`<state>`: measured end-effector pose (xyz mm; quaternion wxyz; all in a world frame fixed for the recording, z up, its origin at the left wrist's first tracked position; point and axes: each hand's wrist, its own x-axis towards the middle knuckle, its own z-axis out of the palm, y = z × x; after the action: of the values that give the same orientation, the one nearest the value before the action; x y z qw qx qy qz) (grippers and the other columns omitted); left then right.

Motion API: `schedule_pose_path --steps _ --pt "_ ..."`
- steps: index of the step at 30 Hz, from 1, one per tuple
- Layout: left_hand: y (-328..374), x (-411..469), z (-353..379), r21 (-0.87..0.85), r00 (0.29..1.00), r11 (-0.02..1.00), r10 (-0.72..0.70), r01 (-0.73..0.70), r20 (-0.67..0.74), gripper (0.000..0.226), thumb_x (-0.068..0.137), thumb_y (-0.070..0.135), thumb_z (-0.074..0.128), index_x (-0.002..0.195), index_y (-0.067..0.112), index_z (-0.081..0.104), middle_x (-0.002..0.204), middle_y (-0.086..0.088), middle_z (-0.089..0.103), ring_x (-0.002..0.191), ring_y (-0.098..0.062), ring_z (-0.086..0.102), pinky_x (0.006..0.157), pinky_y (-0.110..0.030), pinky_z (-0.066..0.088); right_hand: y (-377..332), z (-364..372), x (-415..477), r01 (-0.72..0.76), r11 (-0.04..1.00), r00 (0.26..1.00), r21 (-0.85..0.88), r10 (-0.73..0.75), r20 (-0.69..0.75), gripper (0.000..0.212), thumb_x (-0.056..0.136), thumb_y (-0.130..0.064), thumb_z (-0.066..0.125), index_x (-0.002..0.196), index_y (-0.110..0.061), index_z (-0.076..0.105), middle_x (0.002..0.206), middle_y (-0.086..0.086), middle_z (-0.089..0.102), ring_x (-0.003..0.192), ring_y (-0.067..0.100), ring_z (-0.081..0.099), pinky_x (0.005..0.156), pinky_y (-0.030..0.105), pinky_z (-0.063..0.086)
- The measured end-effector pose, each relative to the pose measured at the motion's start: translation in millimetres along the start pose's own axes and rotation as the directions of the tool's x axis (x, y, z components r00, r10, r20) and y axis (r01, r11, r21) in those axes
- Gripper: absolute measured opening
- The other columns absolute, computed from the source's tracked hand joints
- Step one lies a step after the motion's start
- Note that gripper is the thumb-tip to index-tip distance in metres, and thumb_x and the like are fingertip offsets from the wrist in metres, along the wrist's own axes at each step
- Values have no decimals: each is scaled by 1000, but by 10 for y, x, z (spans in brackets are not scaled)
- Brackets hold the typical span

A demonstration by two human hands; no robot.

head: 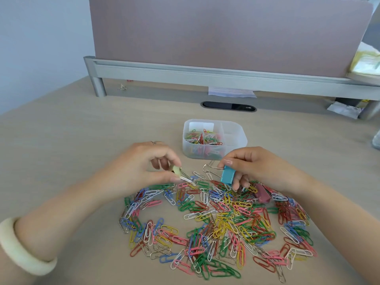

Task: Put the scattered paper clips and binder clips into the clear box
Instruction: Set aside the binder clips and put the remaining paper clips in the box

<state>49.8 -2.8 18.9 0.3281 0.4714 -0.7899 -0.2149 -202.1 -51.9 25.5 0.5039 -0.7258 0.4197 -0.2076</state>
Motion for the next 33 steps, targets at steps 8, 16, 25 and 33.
schedule_pose_path --steps 8,16,25,33 --pt "-482 -11 -185 -214 875 936 -342 281 -344 7 68 28 74 67 25 68 65 15 68 57 0 51 54 -11 38 -93 106 118 42 998 998 -37 -44 -53 12 87 -8 56 86 -10 67 70 5 71 52 1 62 46 12 44" --pt "-548 -88 -60 237 951 949 -139 208 -277 21 65 38 68 71 18 66 71 1 60 70 -14 52 67 -27 42 -234 397 539 222 830 942 -513 -318 -107 8 82 -15 64 74 -18 67 71 -14 55 65 3 56 70 25 43" --pt "-587 -164 -153 391 951 878 -189 275 -246 15 63 18 78 67 13 64 81 1 55 78 -23 52 71 -31 42 -352 819 970 315 452 887 -835 -454 88 18 85 -20 53 96 -24 67 104 -1 61 104 21 55 80 37 48" --pt "-628 -162 -166 340 945 889 -239 306 -226 23 60 25 81 68 18 61 75 6 49 65 -11 47 65 -30 41 -322 866 1049 371 511 907 -775 -377 186 31 85 -14 56 115 -18 62 120 3 56 111 20 53 89 31 39"
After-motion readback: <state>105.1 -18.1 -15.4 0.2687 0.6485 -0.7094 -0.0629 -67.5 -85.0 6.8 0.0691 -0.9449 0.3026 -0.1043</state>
